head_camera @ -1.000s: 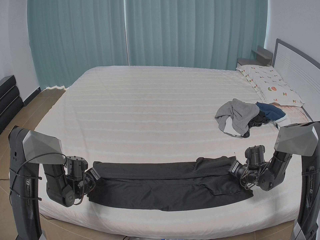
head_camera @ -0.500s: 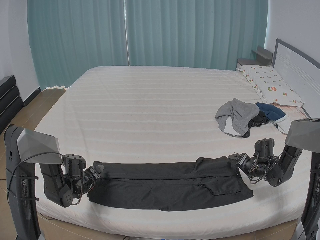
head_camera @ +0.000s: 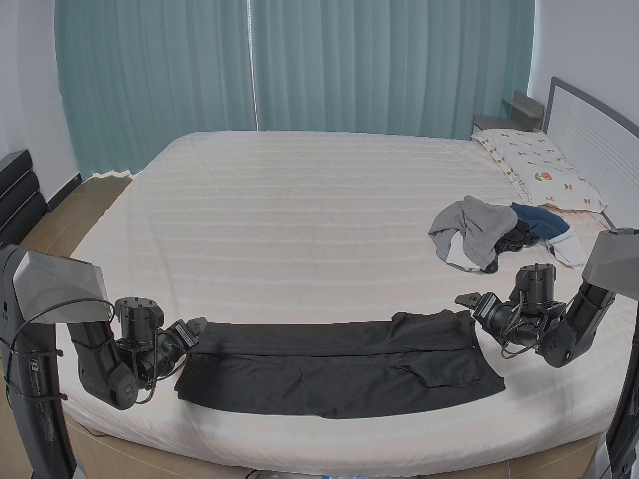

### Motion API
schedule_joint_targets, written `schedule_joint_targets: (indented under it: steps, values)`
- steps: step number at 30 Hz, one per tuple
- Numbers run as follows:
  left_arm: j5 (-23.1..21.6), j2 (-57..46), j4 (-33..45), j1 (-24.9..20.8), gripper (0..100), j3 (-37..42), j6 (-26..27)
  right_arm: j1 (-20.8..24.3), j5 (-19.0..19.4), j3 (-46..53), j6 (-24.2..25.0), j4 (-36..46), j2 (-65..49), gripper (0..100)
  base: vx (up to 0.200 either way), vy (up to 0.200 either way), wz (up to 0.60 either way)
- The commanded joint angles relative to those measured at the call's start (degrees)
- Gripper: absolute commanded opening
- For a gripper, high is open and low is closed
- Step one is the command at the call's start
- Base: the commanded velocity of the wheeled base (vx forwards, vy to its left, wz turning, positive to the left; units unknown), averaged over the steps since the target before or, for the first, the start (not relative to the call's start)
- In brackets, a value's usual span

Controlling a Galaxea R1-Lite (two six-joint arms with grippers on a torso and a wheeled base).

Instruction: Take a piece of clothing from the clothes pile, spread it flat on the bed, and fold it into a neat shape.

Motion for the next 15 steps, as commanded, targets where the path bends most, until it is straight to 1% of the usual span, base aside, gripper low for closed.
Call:
schedule_joint_targets:
  steps: [1,4,7,8,10,13,14,15]
  values:
    - [-0.2,-0.3,0.0,-0.1,100,-0.4,-0.1,1.4,0.1,4.9,3.0,-0.8,-1.8,100,0.000,0.000,0.00]
    - [-0.1,-0.3,-0.1,-0.7,100,1.6,-1.5,2.2,1.2,8.3,7.9,-1.6,-3.3,100,0.000,0.000,0.00]
    - [-0.3,-0.8,-0.1,-0.8,100,4.2,-7.5,2.9,3.2,9.4,10.6,-2.3,-2.5,100,0.000,0.000,0.00]
    - [-0.5,-0.5,-0.1,-0.9,100,4.7,-10.0,3.9,3.3,9.8,10.9,-2.5,-1.8,100,0.000,0.000,0.00]
    - [-1.6,0.0,-0.1,-1.0,100,5.3,-12.9,5.7,2.9,10.1,11.1,-2.8,-0.3,100,0.000,0.000,0.00]
    - [-3.1,0.1,-0.2,-1.0,100,6.2,-13.0,7.6,2.8,9.8,11.4,-3.7,0.8,100,0.000,0.000,0.00]
    - [-3.1,0.1,-0.2,-1.0,100,6.2,-13.0,7.6,2.8,9.8,11.4,-3.7,0.8,100,0.000,0.000,0.00]
    - [-3.5,0.2,-0.5,-1.1,100,6.4,-13.2,8.4,2.5,9.4,12.0,-4.0,2.7,100,0.000,0.000,0.00]
